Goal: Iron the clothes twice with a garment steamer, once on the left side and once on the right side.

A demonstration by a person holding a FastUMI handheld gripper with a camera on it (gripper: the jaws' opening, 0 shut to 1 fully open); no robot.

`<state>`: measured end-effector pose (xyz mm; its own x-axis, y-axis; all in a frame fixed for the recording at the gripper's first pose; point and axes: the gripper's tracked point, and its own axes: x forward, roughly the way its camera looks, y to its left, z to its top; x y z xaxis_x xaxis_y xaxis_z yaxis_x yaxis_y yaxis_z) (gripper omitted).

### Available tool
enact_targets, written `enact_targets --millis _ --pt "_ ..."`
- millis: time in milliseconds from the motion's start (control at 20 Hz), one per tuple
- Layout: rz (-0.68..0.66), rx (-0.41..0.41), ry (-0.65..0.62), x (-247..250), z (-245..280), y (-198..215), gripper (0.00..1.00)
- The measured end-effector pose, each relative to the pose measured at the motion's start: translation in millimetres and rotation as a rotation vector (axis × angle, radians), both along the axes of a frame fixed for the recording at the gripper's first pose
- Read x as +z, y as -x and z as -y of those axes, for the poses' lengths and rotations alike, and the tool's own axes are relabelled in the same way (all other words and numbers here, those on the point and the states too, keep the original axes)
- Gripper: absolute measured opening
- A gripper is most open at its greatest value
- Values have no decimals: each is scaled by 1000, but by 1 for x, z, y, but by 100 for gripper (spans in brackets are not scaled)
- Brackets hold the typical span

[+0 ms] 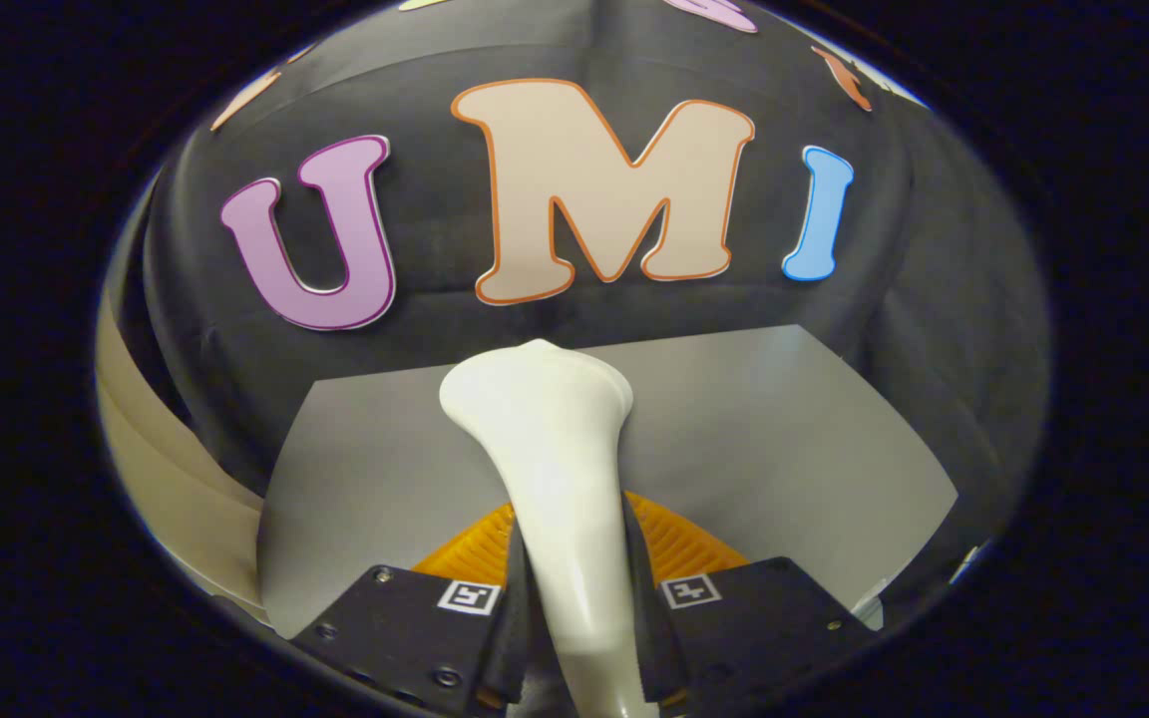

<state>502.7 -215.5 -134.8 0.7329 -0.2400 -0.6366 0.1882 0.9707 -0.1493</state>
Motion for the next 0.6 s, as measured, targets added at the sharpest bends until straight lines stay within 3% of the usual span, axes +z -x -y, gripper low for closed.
enact_targets --millis 300,600 --pt "210 -34 -28 48 6 10 36" --pt "289 -22 14 81 -22 82 34"
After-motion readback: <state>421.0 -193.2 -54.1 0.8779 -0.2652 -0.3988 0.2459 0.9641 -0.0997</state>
